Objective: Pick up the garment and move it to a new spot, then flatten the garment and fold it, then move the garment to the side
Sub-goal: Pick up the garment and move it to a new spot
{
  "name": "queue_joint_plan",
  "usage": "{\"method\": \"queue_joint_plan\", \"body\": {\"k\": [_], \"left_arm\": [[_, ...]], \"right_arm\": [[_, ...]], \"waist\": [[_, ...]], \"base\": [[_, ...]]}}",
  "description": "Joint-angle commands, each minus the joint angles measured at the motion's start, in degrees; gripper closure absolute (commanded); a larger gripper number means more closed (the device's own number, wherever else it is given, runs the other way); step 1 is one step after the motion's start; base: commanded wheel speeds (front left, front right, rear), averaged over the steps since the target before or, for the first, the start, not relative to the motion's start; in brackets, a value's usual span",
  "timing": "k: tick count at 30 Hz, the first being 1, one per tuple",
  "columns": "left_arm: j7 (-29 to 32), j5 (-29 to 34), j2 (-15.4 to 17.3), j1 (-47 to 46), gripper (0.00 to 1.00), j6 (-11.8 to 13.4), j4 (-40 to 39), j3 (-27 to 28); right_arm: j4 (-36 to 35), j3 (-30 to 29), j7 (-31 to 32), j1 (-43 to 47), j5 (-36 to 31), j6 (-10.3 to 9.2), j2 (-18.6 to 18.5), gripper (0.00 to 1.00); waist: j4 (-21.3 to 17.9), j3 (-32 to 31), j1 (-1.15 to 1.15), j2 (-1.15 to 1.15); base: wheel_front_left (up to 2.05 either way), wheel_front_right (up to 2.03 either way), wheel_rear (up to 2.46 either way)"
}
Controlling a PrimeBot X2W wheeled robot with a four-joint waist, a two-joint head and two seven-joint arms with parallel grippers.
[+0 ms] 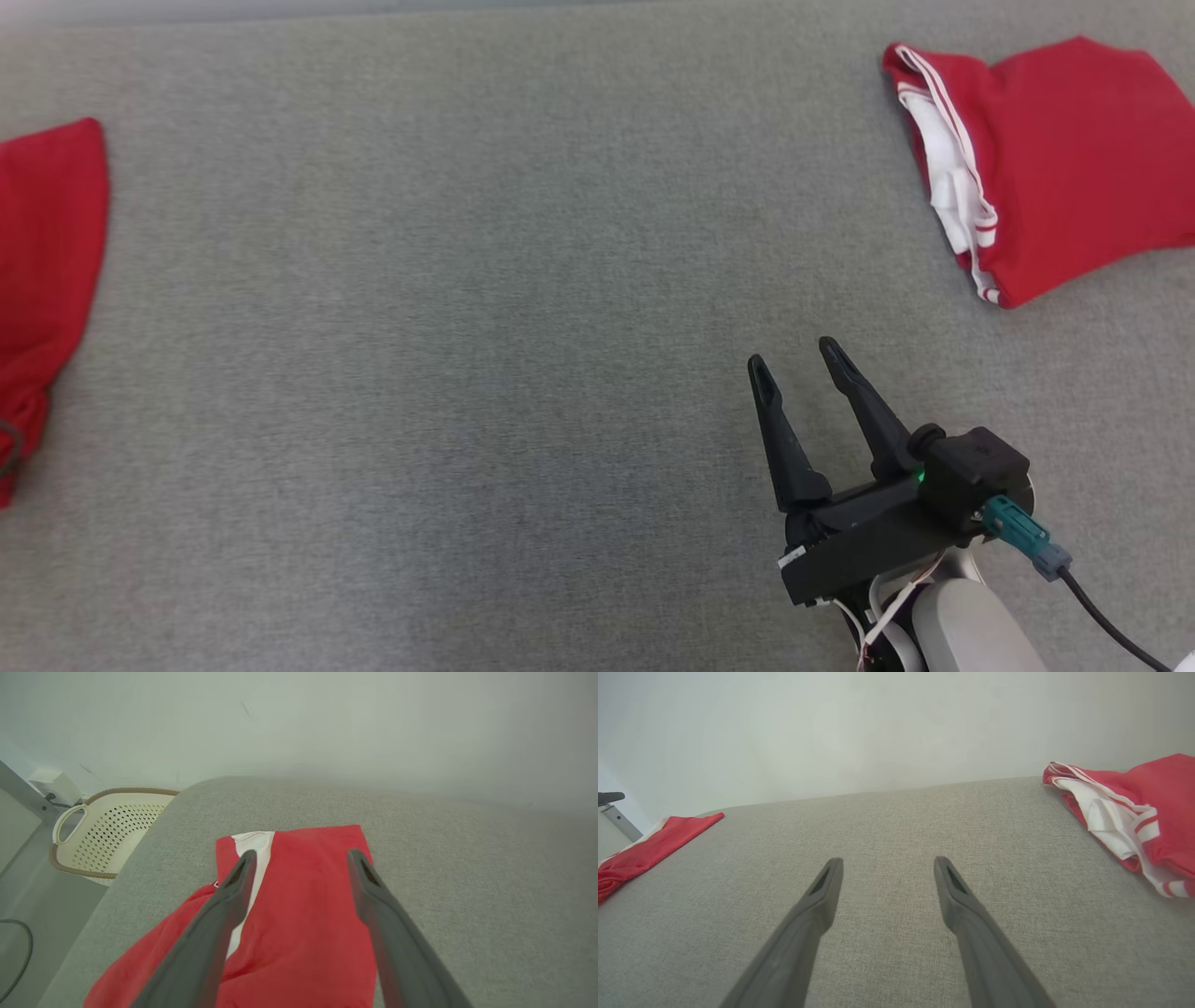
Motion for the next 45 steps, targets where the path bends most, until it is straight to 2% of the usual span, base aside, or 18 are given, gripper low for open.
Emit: {"method": "queue_joint_plan", "body": {"k": [1,9,11,14,19,21,26,32,36,45], "left_arm": [[0.7,-0.2,0.7,-0.4,0.00,-0.4,0.8,-0.5],[7.2,-1.2,2.1,-2.6,0.00,-0.8,8.8,-5.5],[11.9,-2.0,2.5,-2.4,0.00,-0.8,10.6,-8.5],[15.7,-3.7,3.1,-2.6,0.00,-0.8,11.8,-10.8],[18.6,-5.8,4.2,-1.4,0.00,-0.8,13.1,-13.2],[18.1,-6.4,4.4,-0.9,1.00,-0.8,12.5,-14.4],[14.4,-7.8,5.6,-0.6,1.00,-0.8,10.1,-16.9],[7.2,-9.6,5.5,-1.5,1.00,-0.8,6.3,-19.7],[4.8,-10.7,5.2,-2.2,1.00,-0.8,3.9,-21.7],[1.9,-15.5,5.6,-3.5,1.00,-0.8,-8.7,-29.3]], "right_arm": [[-0.2,0.0,0.2,-0.3,-0.5,-0.04,-0.1,0.00],[-0.1,0.1,0.8,-0.3,-0.2,-0.04,-0.2,0.00],[-0.1,0.1,1.2,-0.3,-0.2,-0.04,-0.3,0.00],[-0.3,0.1,1.5,-0.3,-0.1,-0.04,-0.4,0.00],[-0.3,0.2,1.9,-0.2,0.0,-0.04,-0.5,0.00],[-0.4,0.1,2.1,-0.2,0.0,-0.04,-0.5,0.00],[-0.1,-0.1,2.2,0.1,0.0,-0.04,-0.4,0.00],[0.6,0.2,1.9,0.6,0.5,-0.04,-0.2,0.00],[1.2,0.4,1.9,0.8,0.8,-0.04,-0.2,0.00],[2.5,0.2,1.3,1.4,1.8,-0.04,0.0,0.00]], "waist": [[-1.4,1.4,-0.01,-0.01],[-2.4,1.7,-0.01,-0.01],[-2.6,1.6,-0.01,-0.01],[-2.6,1.5,-0.01,-0.01],[-2.7,1.4,-0.01,-0.01],[-2.7,1.3,-0.01,-0.01],[-2.2,0.6,-0.01,-0.01],[-1.2,-1.9,-0.01,-0.01],[-0.8,-3.5,-0.01,-0.01],[-0.5,-7.3,-0.01,-0.01]], "base": [[0.00,0.00,0.00],[0.00,0.00,0.00],[0.00,0.00,0.00],[0.00,0.00,0.00],[0.00,0.00,0.00],[0.00,0.00,0.00],[0.00,0.00,0.00],[0.00,0.00,0.00],[0.00,0.00,0.00],[0.00,0.00,0.00]]}}
